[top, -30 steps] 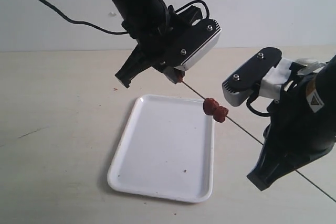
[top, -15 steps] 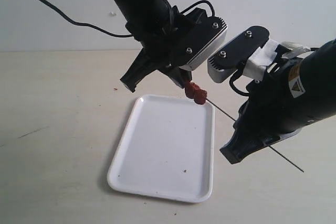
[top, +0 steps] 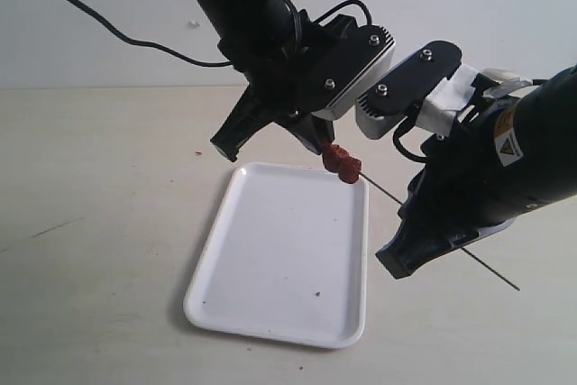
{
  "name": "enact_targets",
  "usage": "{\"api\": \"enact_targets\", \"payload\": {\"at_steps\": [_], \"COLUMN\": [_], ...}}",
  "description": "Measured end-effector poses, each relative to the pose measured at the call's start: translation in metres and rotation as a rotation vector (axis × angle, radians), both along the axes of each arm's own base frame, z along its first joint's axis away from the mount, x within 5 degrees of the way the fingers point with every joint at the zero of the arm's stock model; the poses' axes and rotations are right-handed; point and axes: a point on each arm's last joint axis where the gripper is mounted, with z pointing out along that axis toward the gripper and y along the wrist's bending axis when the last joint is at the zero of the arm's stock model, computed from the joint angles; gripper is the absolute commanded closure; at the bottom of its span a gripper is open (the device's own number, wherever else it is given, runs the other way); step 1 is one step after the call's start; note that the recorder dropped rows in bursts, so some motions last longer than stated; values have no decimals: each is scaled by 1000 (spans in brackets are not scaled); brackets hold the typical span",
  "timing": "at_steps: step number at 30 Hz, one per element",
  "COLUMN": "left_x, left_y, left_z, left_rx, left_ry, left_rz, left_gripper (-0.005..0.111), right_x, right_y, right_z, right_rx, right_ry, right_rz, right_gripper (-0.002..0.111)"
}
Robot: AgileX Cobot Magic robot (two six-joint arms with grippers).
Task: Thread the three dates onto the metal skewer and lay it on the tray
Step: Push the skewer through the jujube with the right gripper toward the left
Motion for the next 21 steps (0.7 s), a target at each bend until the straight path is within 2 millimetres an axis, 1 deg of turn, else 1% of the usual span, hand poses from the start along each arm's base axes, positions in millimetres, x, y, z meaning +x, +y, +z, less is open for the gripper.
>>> {"api": "enact_targets", "payload": {"at_steps": [21], "left_x": [-2], "left_y": [-1], "left_z": [0], "left_rx": [-17], "left_ry": [22], "left_rz": [5], "left_gripper": [95], "right_x": [0], "right_y": [0], "right_z": [0], "right_rx": [-1], "right_ry": [0], "right_rz": [2], "right_gripper": [108]}}
